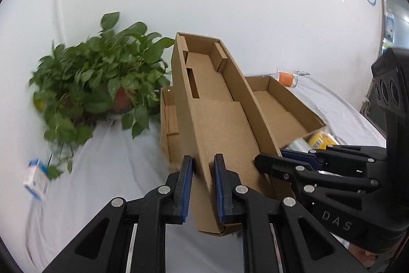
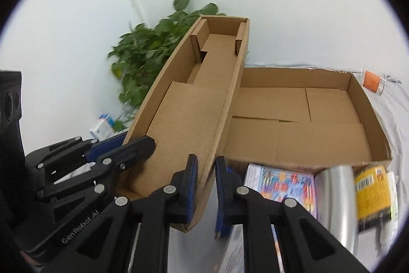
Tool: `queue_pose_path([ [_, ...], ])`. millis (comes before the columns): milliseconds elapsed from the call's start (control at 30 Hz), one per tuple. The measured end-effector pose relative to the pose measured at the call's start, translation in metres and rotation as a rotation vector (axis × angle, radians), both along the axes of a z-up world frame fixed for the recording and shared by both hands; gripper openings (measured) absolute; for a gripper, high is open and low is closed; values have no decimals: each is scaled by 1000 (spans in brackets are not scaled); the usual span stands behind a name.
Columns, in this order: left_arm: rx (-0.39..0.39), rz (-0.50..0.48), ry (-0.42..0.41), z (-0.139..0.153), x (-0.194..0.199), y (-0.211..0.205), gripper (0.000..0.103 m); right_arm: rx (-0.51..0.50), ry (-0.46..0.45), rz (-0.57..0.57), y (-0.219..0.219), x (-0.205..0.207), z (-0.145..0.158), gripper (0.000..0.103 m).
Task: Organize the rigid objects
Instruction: 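Lift the cardboard insert with both grippers and lower it along the box wall, then open both grippers off the insert and move to the board-game box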
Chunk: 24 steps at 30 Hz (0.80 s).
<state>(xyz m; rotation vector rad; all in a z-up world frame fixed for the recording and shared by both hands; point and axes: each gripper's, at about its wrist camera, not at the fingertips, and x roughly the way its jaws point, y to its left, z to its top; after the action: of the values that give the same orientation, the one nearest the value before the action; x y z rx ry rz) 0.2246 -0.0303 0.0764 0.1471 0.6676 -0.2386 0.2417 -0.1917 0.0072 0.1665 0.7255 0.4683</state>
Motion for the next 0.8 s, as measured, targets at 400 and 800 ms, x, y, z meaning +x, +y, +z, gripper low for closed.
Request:
queue_pose_path([
  [400,-137,-22,319,-79,212,9,13,-17,345,-49,10,168,-59,13],
  [800,-143,99,432,-143,222,47,13,-5,535,13,63,207,-124,24],
])
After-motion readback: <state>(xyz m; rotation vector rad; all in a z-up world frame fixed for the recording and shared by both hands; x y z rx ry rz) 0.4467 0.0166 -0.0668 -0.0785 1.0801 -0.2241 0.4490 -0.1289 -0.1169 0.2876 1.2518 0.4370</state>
